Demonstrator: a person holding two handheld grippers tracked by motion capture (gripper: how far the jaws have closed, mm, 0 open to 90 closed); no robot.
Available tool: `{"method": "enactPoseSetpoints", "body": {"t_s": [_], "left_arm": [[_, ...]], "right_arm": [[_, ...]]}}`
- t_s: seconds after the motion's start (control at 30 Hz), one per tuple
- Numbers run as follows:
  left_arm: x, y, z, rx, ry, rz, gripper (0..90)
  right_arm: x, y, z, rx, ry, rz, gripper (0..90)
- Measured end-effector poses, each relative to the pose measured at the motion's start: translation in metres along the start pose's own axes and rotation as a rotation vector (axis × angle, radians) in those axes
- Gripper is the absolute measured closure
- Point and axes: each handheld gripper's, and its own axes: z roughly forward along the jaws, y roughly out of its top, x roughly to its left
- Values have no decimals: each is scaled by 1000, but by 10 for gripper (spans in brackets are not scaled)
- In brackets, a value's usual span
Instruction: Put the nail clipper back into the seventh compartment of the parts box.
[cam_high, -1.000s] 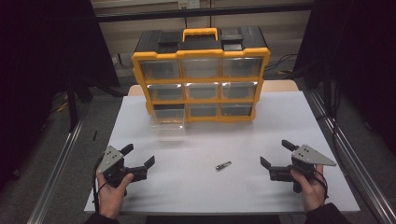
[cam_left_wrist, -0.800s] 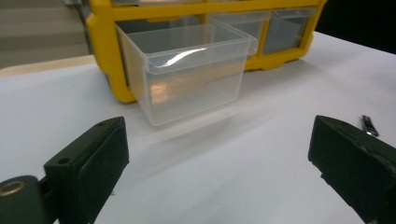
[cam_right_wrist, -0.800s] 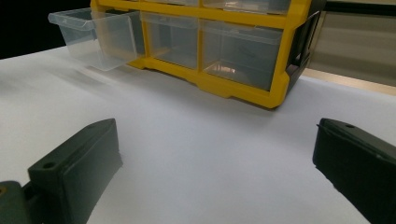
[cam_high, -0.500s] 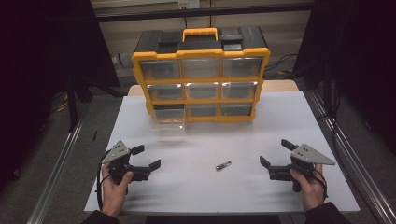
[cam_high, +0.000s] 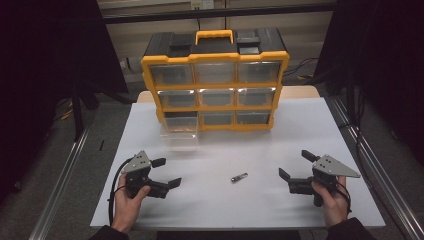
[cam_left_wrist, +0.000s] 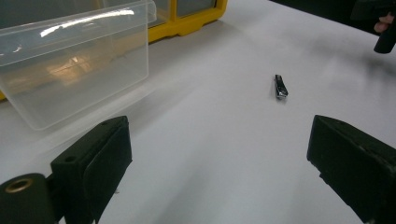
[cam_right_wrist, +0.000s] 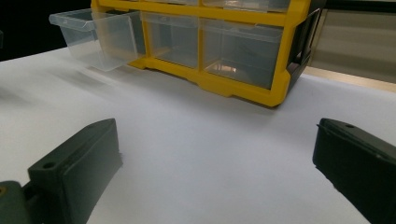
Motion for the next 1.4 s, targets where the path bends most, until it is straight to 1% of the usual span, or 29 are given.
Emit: {"method": "enactPoseSetpoints", "body": {"t_s": [0.03,0.07,0.1,0.17,0.2,0.27,0.33,0.37,0.4,0.43,0.5,0.57,0.6,0.67,0.8,0.83,0.87,0.9,0.97,1.0,1.03,1.07,1.13,1.2,1.27,1.3,1.33,1.37,1.4], "left_arm": [[0,0,1,6,0,5,63],[-1,1,3,9,-6,-8,64],[0,1,4,16,-17,-6,65],[-1,3,7,30,-19,-3,66],[0,4,9,26,-36,-5,67],[-1,5,11,46,-19,-9,71],[0,5,15,55,-27,-12,72],[-1,6,18,52,-46,-17,72],[-3,7,20,61,-46,-15,74],[-4,9,22,54,-52,-3,72],[-7,11,26,52,-54,3,71],[-10,13,31,48,-38,17,70],[-11,14,33,42,-42,28,67],[-13,18,39,48,-54,33,66],[-16,22,49,44,-79,47,57],[-17,23,52,40,-94,50,54],[-17,23,55,33,-111,45,51],[-18,24,56,33,-111,45,47],[-19,27,62,34,-125,44,47],[-20,29,66,48,-145,44,46],[-21,31,68,71,-143,49,43],[-23,31,70,71,-153,47,47],[-30,32,76,82,-167,72,49],[-34,35,81,114,-174,99,54],[-37,37,88,121,-201,94,48],[-40,38,91,121,-201,103,47],[-44,41,95,132,-208,111,48],[-46,43,98,145,-212,129,48],[-50,44,100,149,-215,135,53]], "right_arm": [[0,0,0,0,-2,0,4],[0,0,0,2,1,-1,5],[0,0,0,4,1,1,5],[0,0,1,5,-2,-6,5],[0,0,1,5,-2,-6,5],[0,0,1,7,-4,-10,5],[0,0,1,8,-4,-11,5],[0,0,1,8,-2,-6,5],[0,0,0,8,0,-6,5],[0,0,0,8,3,-6,5],[0,-1,0,6,12,8,5],[0,-1,1,5,19,15,7],[0,-1,1,6,25,19,8],[0,-2,1,0,30,31,8],[0,-2,0,4,43,26,7],[0,-2,0,1,44,24,7],[0,-2,-1,3,44,29,8],[0,-2,-1,2,46,36,8],[0,-2,-1,-1,47,37,8],[0,-2,-1,0,48,36,8],[0,-2,-1,-3,51,37,8],[0,-2,-1,-7,51,41,8],[1,-2,0,-7,57,30,8],[0,-2,2,-4,67,19,8],[0,-2,2,0,70,26,8],[0,-2,2,-2,68,24,8],[0,-2,2,-6,66,24,8],[0,-2,2,-6,67,23,8],[1,-2,1,-3,73,25,8]]}}
